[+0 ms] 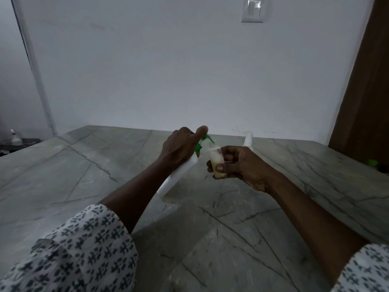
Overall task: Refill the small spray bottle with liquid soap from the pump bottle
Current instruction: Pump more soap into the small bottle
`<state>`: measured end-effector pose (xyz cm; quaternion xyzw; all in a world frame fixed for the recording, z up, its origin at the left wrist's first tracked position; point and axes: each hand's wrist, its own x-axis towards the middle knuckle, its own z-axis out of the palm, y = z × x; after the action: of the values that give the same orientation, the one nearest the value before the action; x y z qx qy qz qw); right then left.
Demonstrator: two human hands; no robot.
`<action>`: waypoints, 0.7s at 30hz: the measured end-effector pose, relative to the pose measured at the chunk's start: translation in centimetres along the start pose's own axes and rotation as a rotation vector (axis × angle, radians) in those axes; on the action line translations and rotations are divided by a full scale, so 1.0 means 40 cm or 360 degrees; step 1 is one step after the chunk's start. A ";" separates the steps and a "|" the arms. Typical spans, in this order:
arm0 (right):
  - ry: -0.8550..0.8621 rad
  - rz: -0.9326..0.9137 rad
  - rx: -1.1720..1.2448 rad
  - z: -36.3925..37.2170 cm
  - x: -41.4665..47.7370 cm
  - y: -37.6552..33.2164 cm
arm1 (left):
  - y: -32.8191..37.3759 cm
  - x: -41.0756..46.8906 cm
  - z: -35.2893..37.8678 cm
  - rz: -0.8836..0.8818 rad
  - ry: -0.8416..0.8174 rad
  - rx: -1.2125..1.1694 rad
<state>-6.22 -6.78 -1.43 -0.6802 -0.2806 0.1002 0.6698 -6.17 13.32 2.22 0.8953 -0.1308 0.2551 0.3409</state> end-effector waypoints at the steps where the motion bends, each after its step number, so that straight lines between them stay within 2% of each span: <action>1: 0.0001 -0.0003 0.0002 0.000 0.000 0.000 | -0.001 0.000 0.000 0.0005 -0.0007 0.0001; 14: -0.0007 0.0007 -0.0081 0.000 0.001 0.008 | 0.013 -0.001 -0.002 -0.0002 0.0024 -0.0086; 21: 0.0027 -0.0013 -0.0060 -0.001 0.002 0.002 | -0.003 0.001 0.001 -0.0023 0.0012 -0.0015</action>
<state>-6.13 -6.78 -1.50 -0.6924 -0.2795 0.0864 0.6596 -6.10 13.38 2.16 0.8937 -0.1243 0.2554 0.3474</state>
